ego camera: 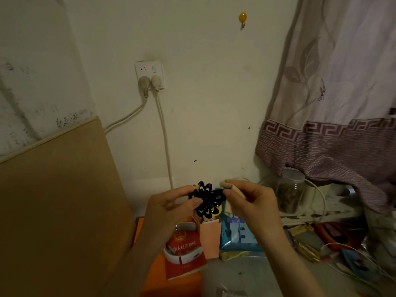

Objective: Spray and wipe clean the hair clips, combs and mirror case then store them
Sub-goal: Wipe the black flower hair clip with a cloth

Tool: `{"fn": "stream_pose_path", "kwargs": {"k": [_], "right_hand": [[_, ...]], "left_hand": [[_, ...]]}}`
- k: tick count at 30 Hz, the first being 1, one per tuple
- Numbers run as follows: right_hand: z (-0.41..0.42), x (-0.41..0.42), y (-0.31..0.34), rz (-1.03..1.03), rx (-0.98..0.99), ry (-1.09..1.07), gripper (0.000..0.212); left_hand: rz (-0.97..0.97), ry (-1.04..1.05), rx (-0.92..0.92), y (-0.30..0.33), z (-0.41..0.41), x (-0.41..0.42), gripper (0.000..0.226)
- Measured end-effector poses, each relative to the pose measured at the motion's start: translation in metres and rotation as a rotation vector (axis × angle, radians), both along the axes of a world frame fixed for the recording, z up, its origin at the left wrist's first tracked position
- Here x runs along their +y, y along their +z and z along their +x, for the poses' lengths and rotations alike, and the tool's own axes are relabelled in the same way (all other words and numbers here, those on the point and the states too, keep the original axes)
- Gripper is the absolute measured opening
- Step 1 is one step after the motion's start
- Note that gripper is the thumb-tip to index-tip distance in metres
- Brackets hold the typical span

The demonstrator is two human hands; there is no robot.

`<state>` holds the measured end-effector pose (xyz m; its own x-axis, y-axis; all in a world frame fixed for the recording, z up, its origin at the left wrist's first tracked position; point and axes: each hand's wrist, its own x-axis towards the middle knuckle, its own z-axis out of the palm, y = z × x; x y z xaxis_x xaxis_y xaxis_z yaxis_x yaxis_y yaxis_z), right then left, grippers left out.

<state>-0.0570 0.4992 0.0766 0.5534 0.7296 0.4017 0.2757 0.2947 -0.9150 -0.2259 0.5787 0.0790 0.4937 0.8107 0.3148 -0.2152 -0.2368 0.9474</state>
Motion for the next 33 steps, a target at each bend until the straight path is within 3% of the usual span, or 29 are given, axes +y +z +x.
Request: {"fn": "stream_pose_path", "kwargs": {"k": [5,10,14,17,21,23,27,33], "right_hand": [[-0.002,0.004,-0.002,0.012,0.024,-0.034,0.012],[0.0,0.005,-0.005,0.076,0.176,-0.033,0.01],[0.008,0.002,-0.005,0.1,0.14,-0.148,0.014],[-0.001,-0.002,0.003,0.162,-0.001,-0.145,0.022],[-0.022,-0.002,-0.003,0.176,-0.594,-0.231,0.023],[-0.029,0.0,-0.014,0.192,-0.778,-0.24,0.026],[-0.037,0.0,-0.023,0.189,-0.771,-0.146,0.033],[-0.033,-0.005,-0.029,0.167,-0.756,-0.083,0.029]], "left_hand": [[0.029,-0.02,0.023,0.0,-0.005,-0.002,0.03],[0.029,0.019,0.046,-0.001,-0.006,-0.003,0.033],[-0.013,0.048,0.023,-0.006,-0.009,0.0,0.031],[-0.023,0.079,0.024,-0.008,-0.006,0.0,0.025],[-0.065,0.11,-0.037,-0.009,0.001,-0.001,0.03],[-0.071,0.119,-0.087,-0.007,0.003,0.0,0.027],[-0.087,0.153,-0.145,-0.004,0.003,0.003,0.023],[-0.074,0.172,-0.112,-0.009,0.0,0.002,0.033]]}}
